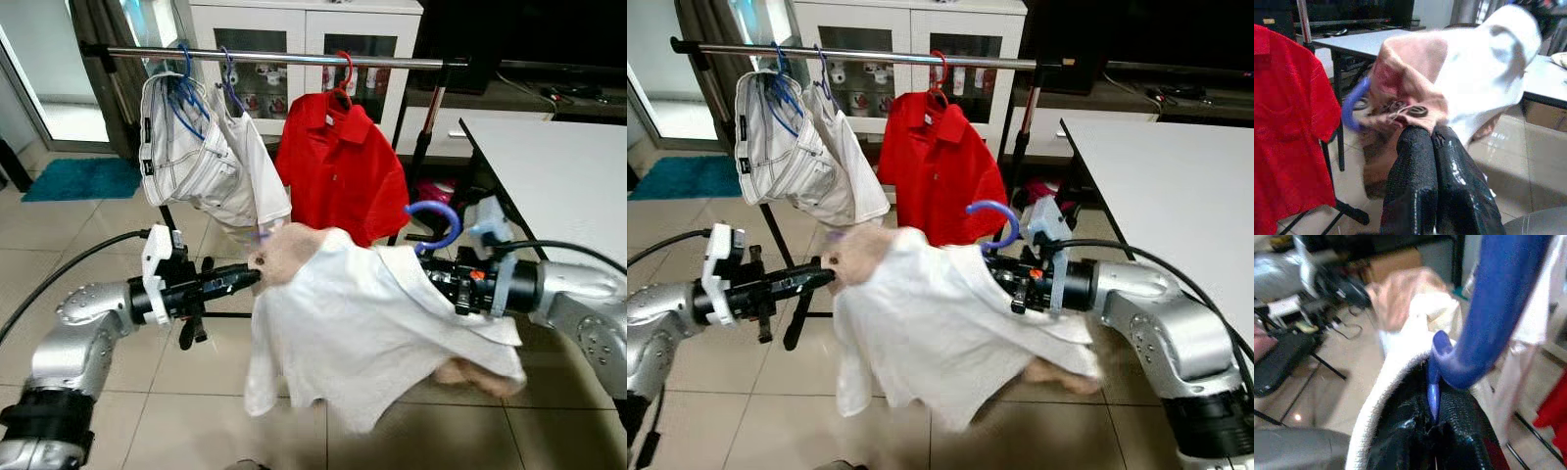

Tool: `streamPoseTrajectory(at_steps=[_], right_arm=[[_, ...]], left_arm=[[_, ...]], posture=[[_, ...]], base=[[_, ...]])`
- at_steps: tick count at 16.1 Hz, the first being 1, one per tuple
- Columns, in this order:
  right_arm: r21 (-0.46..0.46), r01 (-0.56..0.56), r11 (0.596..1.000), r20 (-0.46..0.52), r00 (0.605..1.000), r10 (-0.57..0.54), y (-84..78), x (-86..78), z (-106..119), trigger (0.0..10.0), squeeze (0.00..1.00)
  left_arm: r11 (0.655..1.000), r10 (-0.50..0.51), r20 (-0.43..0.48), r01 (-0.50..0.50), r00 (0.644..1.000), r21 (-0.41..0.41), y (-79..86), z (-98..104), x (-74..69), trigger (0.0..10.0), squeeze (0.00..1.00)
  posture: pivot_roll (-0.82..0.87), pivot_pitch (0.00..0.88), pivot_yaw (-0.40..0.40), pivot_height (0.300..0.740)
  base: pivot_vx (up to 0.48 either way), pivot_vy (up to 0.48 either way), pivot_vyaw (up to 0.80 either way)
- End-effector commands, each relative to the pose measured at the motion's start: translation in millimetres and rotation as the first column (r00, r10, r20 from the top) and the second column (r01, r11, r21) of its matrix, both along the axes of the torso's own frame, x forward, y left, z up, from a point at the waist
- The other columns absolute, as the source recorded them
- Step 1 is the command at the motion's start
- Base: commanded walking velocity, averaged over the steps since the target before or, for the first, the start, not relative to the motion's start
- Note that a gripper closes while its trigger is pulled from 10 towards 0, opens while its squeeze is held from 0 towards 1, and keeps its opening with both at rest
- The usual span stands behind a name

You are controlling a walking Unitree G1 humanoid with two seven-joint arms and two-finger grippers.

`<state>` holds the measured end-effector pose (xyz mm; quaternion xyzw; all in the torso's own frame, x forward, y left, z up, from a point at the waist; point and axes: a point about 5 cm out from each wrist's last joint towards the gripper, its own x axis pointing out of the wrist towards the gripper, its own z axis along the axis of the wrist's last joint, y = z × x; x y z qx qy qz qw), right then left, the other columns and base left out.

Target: Hang hanger

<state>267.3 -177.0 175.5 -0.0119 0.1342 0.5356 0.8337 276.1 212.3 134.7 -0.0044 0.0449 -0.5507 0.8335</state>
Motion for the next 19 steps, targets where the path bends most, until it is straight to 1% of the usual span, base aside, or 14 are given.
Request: streamPoseTrajectory(at_steps=[1, 4, 6, 7, 8, 10, 11, 12, 13, 14, 16, 17, 18, 19], right_arm=[[-0.031, 0.017, 0.999, 0.018, 1.0, -0.017, -1.6, 2.3, 1, 10.0, 0.0], [-0.094, 0.086, 0.992, -0.011, 0.996, -0.088, -8.3, 9.5, -9, 10.0, 0.0], [-0.107, 0.065, 0.992, -0.014, 0.998, -0.067, -7.8, 8.7, -12, 10.0, 0.0], [-0.106, 0.046, 0.993, -0.018, 0.999, -0.048, -6.9, 6.1, -12, 10.0, 0.0], [-0.104, 0.039, 0.994, -0.02, 0.999, -0.041, -7.0, 4.4, -12, 10.0, 0.0], [-0.093, 0.019, 0.995, -0.024, 0.999, -0.021, -6.9, 0.9, -13, 10.0, 0.0], [-0.083, 0.005, 0.997, -0.024, 1.0, -0.007, -6.1, -0.9, -12, 10.0, 0.0], [-0.07, -0.009, 0.998, -0.023, 1.0, 0.007, -5.0, -2.1, -11, 10.0, 0.0], [-0.056, -0.02, 0.998, -0.019, 1.0, 0.019, -3.9, -3.1, -9, 10.0, 0.0], [-0.026, -0.034, 0.999, -0.011, 0.999, 0.034, -2.2, -4.0, -6, 10.0, 0.0], [0.006, -0.032, 0.999, -0.002, 0.999, 0.032, -1.2, -3.7, -2, 10.0, 0.0], [0.029, -0.033, 0.999, 0.002, 0.999, 0.033, -0.7, -3.8, 1, 10.0, 0.0], [0.038, -0.039, 0.998, 0.002, 0.999, 0.039, -0.5, -4.6, 2, 10.0, 0.0], [0.04, -0.041, 0.998, 0.002, 0.999, 0.041, -0.6, -5.1, 3, 10.0, 0.0]], left_arm=[[1.0, -0.026, 0.039, 0.026, 0.999, -0.001, -0.6, 15, -2.4, 0.0, 0.0], [0.997, -0.066, 0.067, 0.064, 0.996, 0.034, -1.1, 33, -7.0, 0.0, 0.0], [0.998, -0.032, 0.102, 0.026, 0.994, 0.061, 2.9, 39, -2.2, 0.0, 0.0], [0.995, 0.041, 0.166, -0.055, 0.985, 0.087, 12.7, 45, 4.9, 0.0, 0.0], [0.989, 0.101, 0.219, -0.122, 0.971, 0.086, 20.0, 51, 10.2, 0.0, 0.0], [0.959, 0.219, 0.34, -0.267, 0.915, 0.1, 34.9, 62, 20.4, 0.0, 0.0], [0.942, 0.251, 0.381, -0.315, 0.89, 0.115, 40.3, 64, 23.2, 0.0, 0.0], [0.93, 0.261, 0.39, -0.338, 0.883, 0.143, 44.5, 61, 23.5, 0.0, 0.0], [0.922, 0.263, 0.377, -0.346, 0.888, 0.173, 48.2, 56, 22.4, 0.0, 0.0], [0.906, 0.266, 0.352, -0.357, 0.898, 0.226, 52.6, 46, 20.3, 0.0, 0.0], [0.878, 0.293, 0.326, -0.388, 0.899, 0.28, 58.1, 31, 18.6, 0.0, 0.0], [0.84, 0.331, 0.314, -0.429, 0.89, 0.33, 63.9, 19, 19.0, 0.0, 0.0], [0.795, 0.395, 0.324, -0.497, 0.86, 0.348, 69.7, 12, 22.4, 0.0, 0.0], [0.768, 0.432, 0.329, -0.534, 0.84, 0.355, 72.7, 8, 24.2, 0.0, 0.0]], posture=[[-0.15, 0.0, 0.017, 0.74], [-0.14, 0.0, 0.01, 0.74], [-0.14, 0.0, 0.009, 0.74], [-0.15, 0.0, 0.012, 0.74], [-0.15, 0.0, 0.013, 0.74], [-0.15, 0.0, 0.015, 0.74], [-0.15, 0.0, 0.015, 0.74], [-0.15, 0.0, 0.017, 0.74], [-0.15, 0.0, 0.019, 0.74], [-0.15, 0.0, 0.02, 0.74], [-0.15, 0.0, 0.021, 0.74], [-0.15, 0.0, 0.021, 0.74], [-0.15, 0.0, 0.021, 0.74], [-0.15, 0.0, 0.022, 0.74]], base=[[0.0, 0.0, 0.0], [0.0, 0.0, 0.0], [0.0, 0.0, 0.0], [0.0, 0.0, 0.0], [0.0, 0.0, 0.0], [0.0, 0.0, 0.0], [0.0, 0.0, 0.0], [0.0, 0.0, 0.0], [0.0, 0.0, 0.0], [0.0, 0.0, 0.0], [0.0, 0.0, 0.0], [0.0, 0.0, 0.0], [0.0, 0.0, 0.0], [0.0, 0.0, 0.0]])
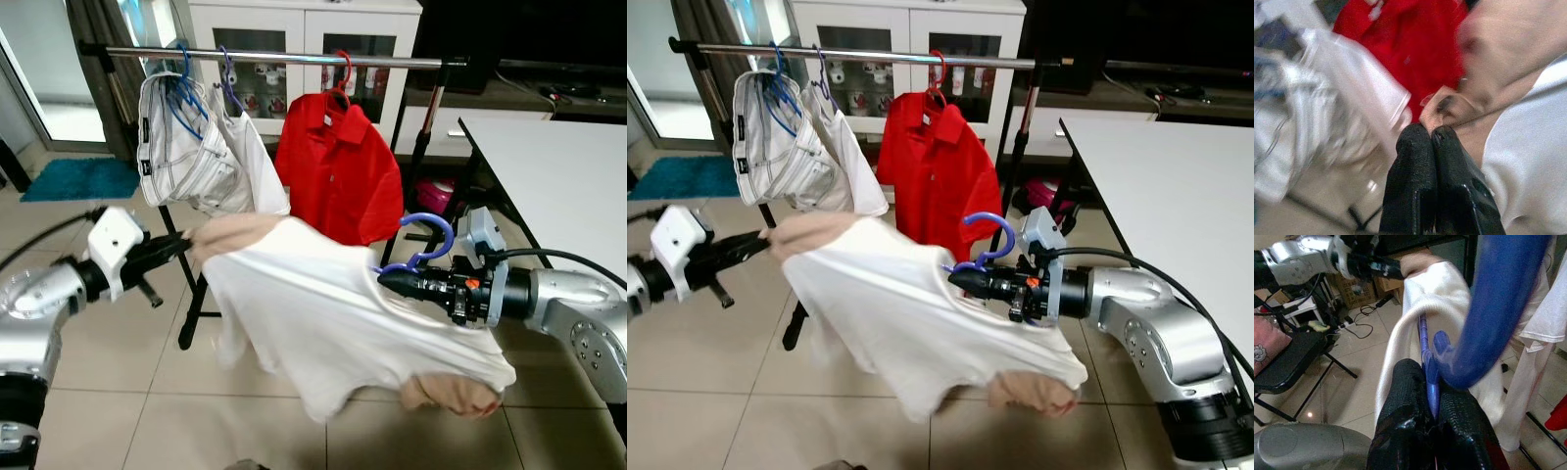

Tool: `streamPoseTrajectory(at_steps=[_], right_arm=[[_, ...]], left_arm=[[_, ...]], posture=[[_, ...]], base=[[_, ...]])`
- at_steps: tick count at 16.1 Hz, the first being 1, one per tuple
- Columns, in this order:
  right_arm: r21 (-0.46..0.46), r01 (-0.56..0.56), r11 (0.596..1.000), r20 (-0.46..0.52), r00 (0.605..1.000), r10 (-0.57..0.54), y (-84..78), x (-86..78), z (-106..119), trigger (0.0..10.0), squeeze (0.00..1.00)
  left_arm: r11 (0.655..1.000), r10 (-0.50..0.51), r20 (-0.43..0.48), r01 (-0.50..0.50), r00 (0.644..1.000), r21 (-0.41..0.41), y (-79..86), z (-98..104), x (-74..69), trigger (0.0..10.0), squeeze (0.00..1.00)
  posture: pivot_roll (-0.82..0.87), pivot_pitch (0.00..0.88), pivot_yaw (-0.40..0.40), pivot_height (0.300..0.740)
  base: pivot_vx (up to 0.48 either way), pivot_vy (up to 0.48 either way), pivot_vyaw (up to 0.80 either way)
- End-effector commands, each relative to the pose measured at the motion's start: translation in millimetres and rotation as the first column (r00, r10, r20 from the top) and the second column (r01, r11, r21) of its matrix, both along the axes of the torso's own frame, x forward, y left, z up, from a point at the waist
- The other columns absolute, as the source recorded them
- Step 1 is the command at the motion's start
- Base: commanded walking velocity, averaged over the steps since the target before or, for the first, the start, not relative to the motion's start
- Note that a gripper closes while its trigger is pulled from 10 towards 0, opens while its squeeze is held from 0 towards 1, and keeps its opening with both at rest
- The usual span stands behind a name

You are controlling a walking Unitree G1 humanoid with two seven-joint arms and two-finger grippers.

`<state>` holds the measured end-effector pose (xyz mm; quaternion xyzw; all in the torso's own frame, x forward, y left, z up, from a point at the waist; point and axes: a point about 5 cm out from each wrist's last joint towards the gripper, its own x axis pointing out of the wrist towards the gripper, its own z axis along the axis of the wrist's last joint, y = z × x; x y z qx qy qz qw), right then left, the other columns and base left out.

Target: Hang hanger

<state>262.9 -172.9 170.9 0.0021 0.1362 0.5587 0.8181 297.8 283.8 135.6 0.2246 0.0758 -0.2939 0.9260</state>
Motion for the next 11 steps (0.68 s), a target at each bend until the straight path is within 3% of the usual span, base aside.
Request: streamPoseTrajectory(at_steps=[1, 3, 4, 5, 6, 7, 11], right_arm=[[0.016, 0.008, 1.0, 0.023, 1.0, -0.009, -5.2, -1.2, 8, 10.0, 0.0], [0.02, 0.009, 1.0, 0.021, 1.0, -0.009, -6.3, -1.9, 8, 10.0, 0.0], [0.022, 0.009, 1.0, 0.021, 1.0, -0.01, -5.9, -2.3, 8, 10.0, 0.0], [0.024, 0.009, 1.0, 0.02, 1.0, -0.009, -5.7, -2.5, 8, 10.0, 0.0], [0.026, 0.009, 1.0, 0.018, 1.0, -0.01, -5.0, -2.3, 7, 10.0, 0.0], [0.024, 0.012, 1.0, 0.014, 1.0, -0.012, -4.6, -2.1, 6, 10.0, 0.0], [-0.017, 0.105, 0.994, -0.005, 0.994, -0.106, -8.7, 1.1, -4, 10.0, 0.0]], left_arm=[[0.997, 0.066, 0.033, -0.067, 0.997, 0.028, 5.4, 3, 4.7, 0.0, 0.0], [0.994, 0.108, 0.021, -0.109, 0.994, 0.031, 6.2, -6, 4.6, 0.0, 0.0], [0.996, 0.093, 0.029, -0.093, 0.995, -0.009, -0.1, -8, 4.6, 2.7, 0.0], [0.995, 0.079, 0.042, -0.076, 0.996, -0.058, -6.1, -8, 5.4, 10.0, 0.0], [0.994, 0.059, 0.054, -0.054, 0.997, -0.092, -11.3, -8, 5.8, 10.0, 0.0], [0.992, 0.038, 0.043, -0.033, 0.998, -0.118, -14.7, -9, 4.4, 10.0, 1.0], [0.988, 0.001, -0.048, -0.008, 0.999, -0.155, -15.4, -24, -9.0, 10.0, 1.0]], posture=[[-0.15, 0.0, 0.021, 0.74], [-0.16, 0.0, 0.02, 0.74], [-0.16, 0.0, 0.016, 0.74], [-0.16, 0.0, 0.014, 0.74], [-0.16, 0.0, 0.013, 0.74], [-0.16, 0.0, 0.012, 0.74], [-0.16, 0.0, 0.005, 0.74]], base=[[0.0, 0.0, 0.0], [0.0, 0.0, 0.0], [0.0, 0.0, 0.0], [0.0, 0.0, 0.0], [0.0, 0.0, 0.0], [0.0, 0.0, 0.0], [0.0, 0.0, 0.0]])
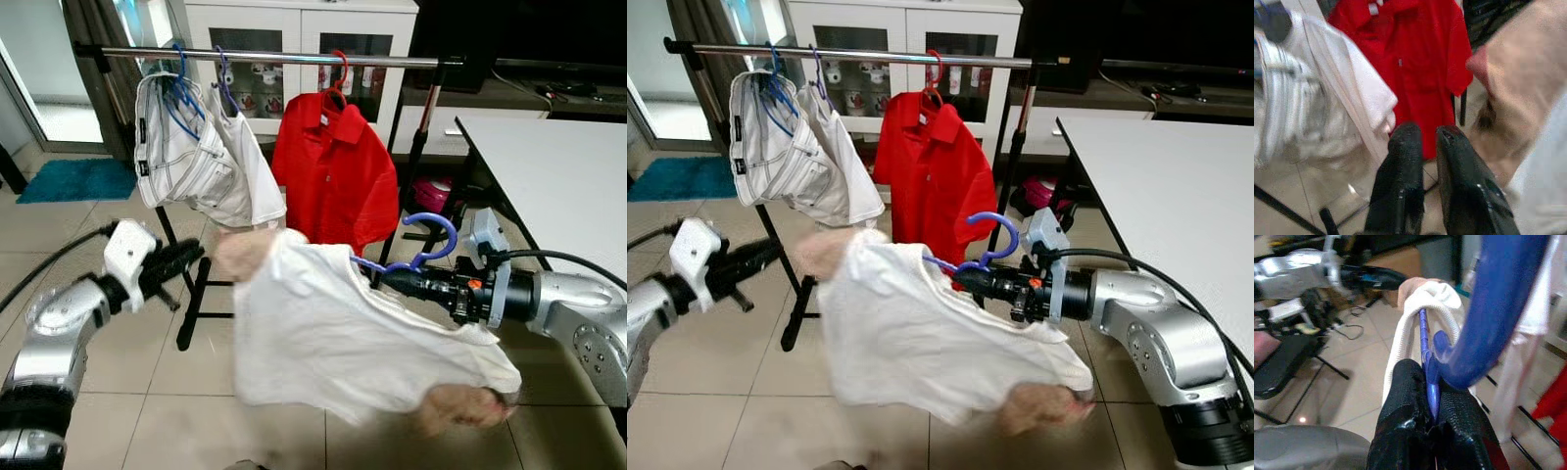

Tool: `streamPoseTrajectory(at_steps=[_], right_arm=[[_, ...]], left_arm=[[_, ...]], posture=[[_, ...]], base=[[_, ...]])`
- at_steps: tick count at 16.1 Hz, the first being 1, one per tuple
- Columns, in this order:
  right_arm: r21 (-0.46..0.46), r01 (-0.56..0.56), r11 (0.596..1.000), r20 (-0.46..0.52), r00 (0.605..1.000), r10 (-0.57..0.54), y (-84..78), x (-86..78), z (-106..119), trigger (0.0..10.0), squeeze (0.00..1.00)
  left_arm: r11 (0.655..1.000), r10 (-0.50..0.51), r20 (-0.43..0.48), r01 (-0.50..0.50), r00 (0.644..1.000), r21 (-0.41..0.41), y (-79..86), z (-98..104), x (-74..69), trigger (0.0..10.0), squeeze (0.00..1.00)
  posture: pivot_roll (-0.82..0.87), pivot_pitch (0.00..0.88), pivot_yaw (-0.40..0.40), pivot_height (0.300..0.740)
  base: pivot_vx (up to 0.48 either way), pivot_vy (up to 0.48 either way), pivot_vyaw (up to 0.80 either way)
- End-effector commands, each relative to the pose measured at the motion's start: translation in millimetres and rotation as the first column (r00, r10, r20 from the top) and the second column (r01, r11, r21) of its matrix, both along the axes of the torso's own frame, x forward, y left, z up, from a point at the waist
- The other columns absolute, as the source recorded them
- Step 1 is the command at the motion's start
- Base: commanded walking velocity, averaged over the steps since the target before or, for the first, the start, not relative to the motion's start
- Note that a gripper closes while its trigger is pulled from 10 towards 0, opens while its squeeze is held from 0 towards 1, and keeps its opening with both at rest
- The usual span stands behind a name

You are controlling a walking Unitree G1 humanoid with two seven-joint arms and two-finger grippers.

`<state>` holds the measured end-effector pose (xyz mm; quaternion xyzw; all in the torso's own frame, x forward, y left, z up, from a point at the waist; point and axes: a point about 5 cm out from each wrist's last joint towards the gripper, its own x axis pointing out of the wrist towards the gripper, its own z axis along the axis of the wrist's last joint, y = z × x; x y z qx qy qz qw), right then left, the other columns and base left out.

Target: Hang hanger

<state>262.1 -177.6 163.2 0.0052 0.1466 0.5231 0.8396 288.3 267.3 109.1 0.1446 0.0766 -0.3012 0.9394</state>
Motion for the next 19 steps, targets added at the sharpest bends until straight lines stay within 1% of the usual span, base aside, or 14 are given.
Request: streamPoseTrajectory(at_steps=[1, 4, 5, 6, 7, 8, 9, 11, 12, 13, 16, 17, 18, 19], right_arm=[[-0.01, 0.068, 0.998, 0.01, 0.998, -0.068, -6.0, 2.4, 0, 10.0, 0.0], [0.0, 0.163, 0.987, 0.008, 0.987, -0.163, -11.1, 1.7, -5, 10.0, 0.0], [-0.004, 0.239, 0.971, -0.002, 0.971, -0.239, -14.2, 1.5, -11, 10.0, 0.0], [-0.013, 0.306, 0.952, -0.007, 0.952, -0.306, -13.8, 0.7, -19, 10.0, 0.0], [-0.055, 0.388, 0.92, 0.009, 0.922, -0.388, -9.8, 1.6, -31, 10.0, 0.0], [-0.066, 0.422, 0.904, 0.013, 0.907, -0.422, -7.8, 2.1, -36, 10.0, 0.0], [-0.092, 0.526, 0.846, 0.035, 0.85, -0.525, 0.3, 3.4, -50, 10.0, 0.0], [-0.15, 0.544, 0.826, 0.001, 0.835, -0.55, 9.7, -2.9, -65, 10.0, 0.0], [-0.26, 0.467, 0.845, 0.04, 0.88, -0.474, 15.0, -11.2, -74, 10.0, 0.0], [-0.403, 0.446, 0.799, 0.064, 0.885, -0.462, 8.4, -15.7, -89, 10.0, 0.0], [-0.475, 0.503, 0.722, 0.089, 0.843, -0.53, -1.2, -12.7, -100, 10.0, 0.0], [-0.401, 0.536, 0.743, 0.048, 0.822, -0.567, 2.5, -8.9, -101, 10.0, 0.0], [-0.395, 0.563, 0.726, 0.04, 0.8, -0.598, 3.1, -6.3, -105, 10.0, 0.0], [-0.482, 0.545, 0.686, 0.111, 0.815, -0.569, 0.2, -4.6, -109, 10.0, 0.0]], left_arm=[[1.0, 0.014, -0.011, -0.015, 1.0, -0.023, 2.6, -2, -4.6, 10.0, 1.0], [0.988, 0.151, -0.017, -0.151, 0.988, -0.024, 12.3, -13, -11.1, 10.0, 1.0], [0.97, 0.223, -0.012, -0.224, 0.975, -0.091, 5.8, -13, -8.7, 10.0, 0.93], [0.948, 0.251, -0.006, -0.247, 0.968, -0.198, -9.0, -9, -5.5, 10.0, 0.15], [0.925, 0.256, 0.019, -0.24, 0.966, -0.296, -30.3, -2, -0.8, 10.0, 0.0], [0.919, 0.255, 0.027, -0.234, 0.966, -0.318, -38.6, -1, 0.9, 10.0, 0.0], [0.914, 0.241, 0.037, -0.215, 0.97, -0.344, -66.4, 3, 7.9, 10.0, 0.0], [0.937, 0.227, 0.033, -0.209, 0.973, -0.281, -82.9, -1, 10.3, 10.0, 0.0], [0.954, 0.229, 0.012, -0.221, 0.973, -0.201, -86.3, -8, 10.2, 10.0, 0.0], [0.953, 0.253, 0.002, -0.248, 0.968, -0.175, -86.5, -10, 10.2, 10.0, 0.0], [0.95, 0.278, -0.003, -0.275, 0.961, -0.15, -80.2, -8, 9.0, 10.0, 0.0], [0.96, 0.259, 0.01, -0.256, 0.966, -0.116, -81.9, -10, 4.7, 10.0, 0.0], [0.964, 0.251, 0.015, -0.249, 0.968, -0.093, -85.0, -13, 0.3, 10.0, 0.0], [0.965, 0.25, 0.016, -0.248, 0.968, -0.084, -88.1, -14, -2.3, 10.0, 0.0]], posture=[[-0.16, 0.0, 0.002, 0.74], [-0.16, 0.0, -0.001, 0.74], [-0.16, 0.0, -0.003, 0.74], [-0.16, 0.0, -0.003, 0.74], [-0.16, 0.0, -0.003, 0.74], [-0.16, 0.0, -0.007, 0.74], [-0.17, 0.0, -0.014, 0.74], [-0.17, 0.0, -0.008, 0.74], [-0.18, 0.0, -0.001, 0.74], [-0.17, 0.0, 0.0, 0.74], [-0.16, 0.0, -0.016, 0.74], [-0.16, 0.0, -0.03, 0.74], [-0.16, 0.0, -0.033, 0.74], [-0.16, 0.0, -0.034, 0.74]], base=[[0.0, 0.0, 0.0], [0.0, 0.0, 0.0], [0.0, 0.0, 0.0], [0.0, 0.0, 0.0], [0.0, 0.0, 0.0], [0.0, 0.0, 0.0], [0.0, 0.0, 0.0], [0.0, 0.0, 0.0], [0.0, 0.0, 0.0], [0.0, 0.0, 0.0], [0.0, 0.0, 0.0], [0.0, 0.0, 0.0], [0.0, 0.0, 0.0], [0.0, 0.0, 0.0]])
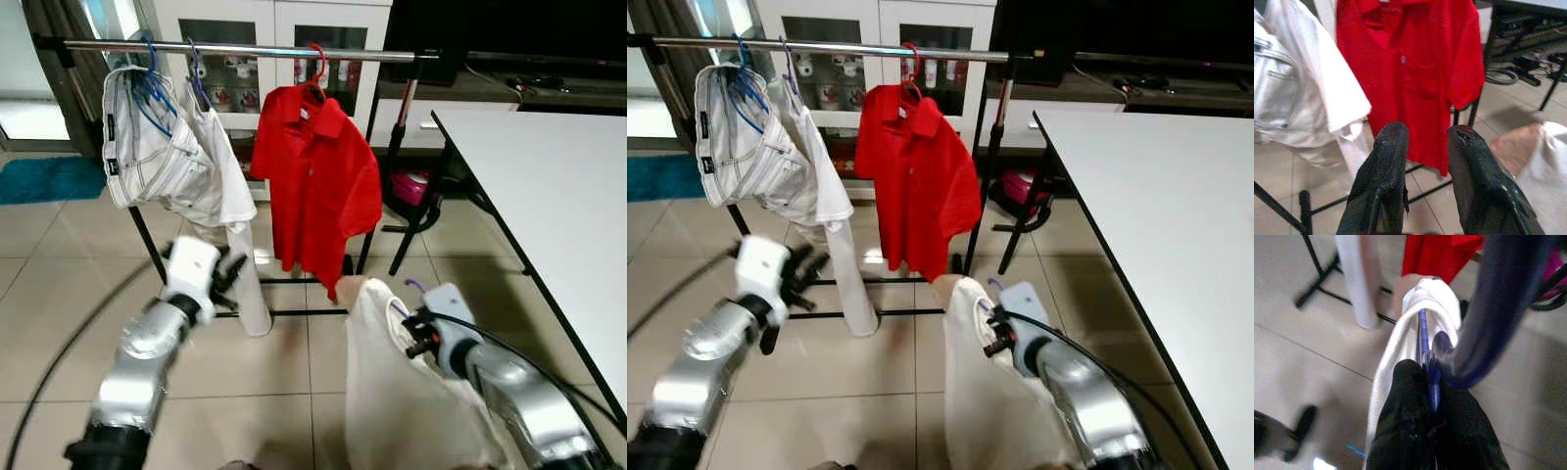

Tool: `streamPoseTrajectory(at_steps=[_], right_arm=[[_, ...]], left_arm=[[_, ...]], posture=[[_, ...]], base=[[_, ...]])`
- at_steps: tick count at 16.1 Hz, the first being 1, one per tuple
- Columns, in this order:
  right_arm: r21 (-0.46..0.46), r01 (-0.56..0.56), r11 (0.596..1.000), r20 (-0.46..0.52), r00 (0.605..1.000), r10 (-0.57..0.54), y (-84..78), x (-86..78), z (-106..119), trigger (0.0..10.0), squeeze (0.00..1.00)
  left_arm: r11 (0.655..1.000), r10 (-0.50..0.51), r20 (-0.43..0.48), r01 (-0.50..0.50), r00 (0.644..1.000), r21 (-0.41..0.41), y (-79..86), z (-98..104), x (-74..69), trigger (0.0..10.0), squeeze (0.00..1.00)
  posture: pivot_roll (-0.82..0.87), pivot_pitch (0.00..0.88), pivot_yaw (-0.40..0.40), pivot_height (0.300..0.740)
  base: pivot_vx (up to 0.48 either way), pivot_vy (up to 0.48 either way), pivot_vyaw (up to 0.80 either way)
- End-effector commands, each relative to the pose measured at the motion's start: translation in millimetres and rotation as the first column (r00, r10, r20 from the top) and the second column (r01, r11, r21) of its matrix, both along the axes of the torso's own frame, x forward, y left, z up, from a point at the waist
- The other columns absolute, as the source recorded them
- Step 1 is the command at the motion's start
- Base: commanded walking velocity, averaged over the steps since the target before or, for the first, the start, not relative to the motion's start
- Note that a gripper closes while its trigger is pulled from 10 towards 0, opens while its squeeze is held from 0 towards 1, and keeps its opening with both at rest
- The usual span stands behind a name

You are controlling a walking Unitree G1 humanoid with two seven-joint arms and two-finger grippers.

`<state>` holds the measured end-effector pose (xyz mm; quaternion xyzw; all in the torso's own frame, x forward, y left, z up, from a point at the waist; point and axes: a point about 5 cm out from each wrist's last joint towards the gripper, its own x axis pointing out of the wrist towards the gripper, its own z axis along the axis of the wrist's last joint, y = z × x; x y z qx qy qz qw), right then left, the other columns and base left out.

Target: Hang hanger

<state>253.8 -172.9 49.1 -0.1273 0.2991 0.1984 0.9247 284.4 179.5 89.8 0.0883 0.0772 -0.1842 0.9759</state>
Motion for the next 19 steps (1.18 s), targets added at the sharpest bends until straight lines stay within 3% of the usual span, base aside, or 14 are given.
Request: streamPoseTrajectory(at_steps=[1, 2, 3, 4, 5, 6, 7, 9, 10, 11, 13, 15, 16, 19], right_arm=[[0.12, 0.003, 0.993, 0.023, 1.0, -0.006, 4.6, 3.3, 7, 10.0, 0.0], [-0.129, -0.006, 0.992, 0.063, 0.998, 0.014, -10.5, 3.4, 4, 10.0, 0.0], [-0.119, -0.051, 0.992, 0.065, 0.996, 0.059, -10.5, 2.7, 2, 10.0, 0.0], [0.157, -0.056, 0.986, 0.05, 0.998, 0.048, -0.3, 2.9, 4, 10.0, 0.0], [-0.027, -0.054, 0.998, 0.065, 0.996, 0.056, -11.8, 7.7, 2, 10.0, 0.0], [-0.053, -0.07, 0.996, 0.071, 0.995, 0.074, -16.0, 10.2, 0, 10.0, 0.0], [0.19, -0.024, 0.981, 0.058, 0.998, 0.014, -8.1, 10.7, 3, 10.0, 0.0], [-0.144, -0.052, 0.988, 0.088, 0.994, 0.065, -20.4, 15.1, -4, 10.0, 0.0], [0.185, -0.014, 0.983, 0.074, 0.997, 0.001, -6.2, 12.8, -1, 10.0, 0.0], [0.114, 0.004, 0.993, 0.078, 0.997, -0.013, -5.9, 11.6, -3, 10.0, 0.0], [0.317, 0.034, 0.948, 0.057, 0.997, -0.055, 5.1, 4.4, -4, 10.0, 0.0], [0.063, 0.066, 0.996, 0.121, 0.99, -0.073, -5.1, 8.7, -7, 10.0, 0.0], [0.271, 0.127, 0.954, 0.125, 0.978, -0.166, 2.5, 12.6, 3, 10.0, 0.0], [0.24, 0.169, 0.956, 0.256, 0.939, -0.231, 3.5, 22.6, 27, 10.0, 0.0]], left_arm=[[1.0, -0.003, 0.017, 0.003, 1.0, -0.004, -4.9, 6, 1.5, 10.0, 0.0], [1.0, -0.012, 0.022, 0.012, 1.0, -0.021, -12.6, 7, 5.7, 10.0, 0.0], [1.0, -0.02, 0.024, 0.021, 1.0, -0.019, -14.9, 7, 6.3, 10.0, 0.0], [0.998, -0.05, 0.014, 0.051, 0.999, -0.035, -19.5, 8, 5.4, 10.0, 0.0], [0.993, -0.106, -0.009, 0.106, 0.994, -0.058, -24.0, 7, 2.2, 10.0, 0.0], [0.983, -0.172, -0.055, 0.168, 0.983, -0.073, -27.7, 3, -2.6, 10.0, 0.0], [0.97, -0.241, -0.092, 0.237, 0.966, -0.055, -29.6, -2, -8.5, 10.0, 0.0], [0.963, -0.269, -0.109, 0.268, 0.957, -0.025, -27.0, -6, -12.2, 10.0, 0.0], [0.974, -0.225, -0.088, 0.223, 0.97, -0.037, -24.4, -3, -8.4, 10.0, 0.0], [0.98, -0.198, -0.073, 0.195, 0.978, -0.048, -23.7, 0, -5.7, 10.0, 0.0], [0.992, -0.122, -0.023, 0.121, 0.992, -0.033, -23.0, 6, 0.2, 10.0, 0.0], [0.992, -0.109, 0.011, 0.109, 0.994, -0.07, -25.7, 11, 3.1, 10.0, 0.0], [0.99, -0.106, 0.025, 0.108, 0.994, -0.096, -28.0, 13, 4.0, 10.0, 0.0], [0.99, -0.088, 0.048, 0.093, 0.995, -0.108, -32.7, 17, 7.5, 10.0, 0.0]], posture=[[-0.17, 0.0, -0.032, 0.74], [-0.17, 0.0, -0.026, 0.74], [-0.17, 0.0, -0.024, 0.74], [-0.17, 0.0, -0.02, 0.74], [-0.17, 0.0, -0.015, 0.74], [-0.17, 0.0, -0.015, 0.74], [-0.17, 0.0, -0.015, 0.74], [-0.17, 0.0, -0.017, 0.74], [-0.17, 0.0, -0.019, 0.74], [-0.16, 0.0, -0.021, 0.74], [-0.15, 0.0, -0.019, 0.74], [-0.16, 0.0, -0.011, 0.74], [-0.17, 0.0, -0.009, 0.74], [-0.17, 0.0, -0.014, 0.74]], base=[[0.0, 0.0, 0.0], [0.0, 0.0, 0.0], [0.0, 0.0, 0.0], [0.0, 0.0, 0.0], [0.0, 0.0, 0.0], [0.0, 0.0, 0.0], [0.0, 0.0, 0.0], [0.0, 0.0, 0.0], [0.0, 0.0, 0.0], [0.0, 0.0, 0.0], [0.0, 0.0, 0.0], [0.0, 0.0, 0.0], [0.0, 0.0, 0.0], [0.336, 0.0, 0.0]])
